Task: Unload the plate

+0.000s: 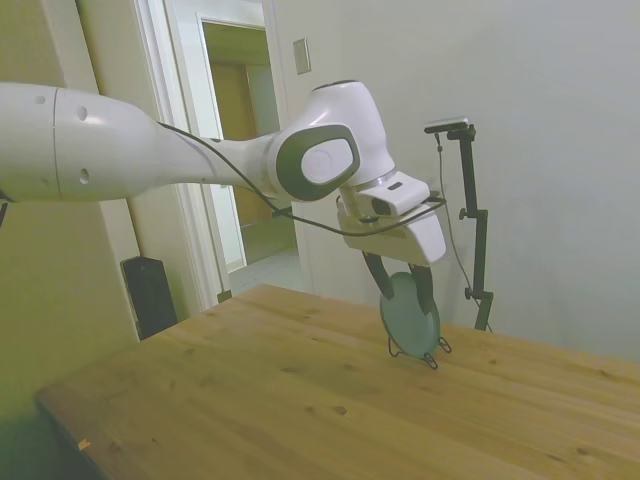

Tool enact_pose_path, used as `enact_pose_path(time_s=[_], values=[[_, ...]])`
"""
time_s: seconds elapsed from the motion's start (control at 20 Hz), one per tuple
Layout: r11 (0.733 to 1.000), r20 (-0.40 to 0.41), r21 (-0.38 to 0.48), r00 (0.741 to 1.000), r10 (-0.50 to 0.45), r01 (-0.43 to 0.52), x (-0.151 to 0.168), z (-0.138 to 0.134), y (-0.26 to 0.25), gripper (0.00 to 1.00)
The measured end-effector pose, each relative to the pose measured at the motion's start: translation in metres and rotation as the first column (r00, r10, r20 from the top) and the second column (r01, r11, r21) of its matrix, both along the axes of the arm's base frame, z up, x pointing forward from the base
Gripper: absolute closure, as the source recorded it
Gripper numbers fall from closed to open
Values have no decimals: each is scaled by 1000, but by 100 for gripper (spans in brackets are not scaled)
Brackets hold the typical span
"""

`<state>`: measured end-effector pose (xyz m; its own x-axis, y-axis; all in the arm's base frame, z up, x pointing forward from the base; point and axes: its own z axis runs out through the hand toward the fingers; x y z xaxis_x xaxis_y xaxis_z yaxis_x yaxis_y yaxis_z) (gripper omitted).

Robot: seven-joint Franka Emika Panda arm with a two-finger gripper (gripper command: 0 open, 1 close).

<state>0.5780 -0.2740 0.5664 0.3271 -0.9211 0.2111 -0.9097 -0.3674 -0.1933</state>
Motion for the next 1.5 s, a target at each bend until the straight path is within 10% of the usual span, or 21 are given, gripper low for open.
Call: enact_pose_path(time_s=[0.7, 1.5], values=[[996, 130, 79, 991, 40, -51, 121, -13, 13, 0], [915, 121, 356, 980, 156, -189, 160, -29, 59, 0]])
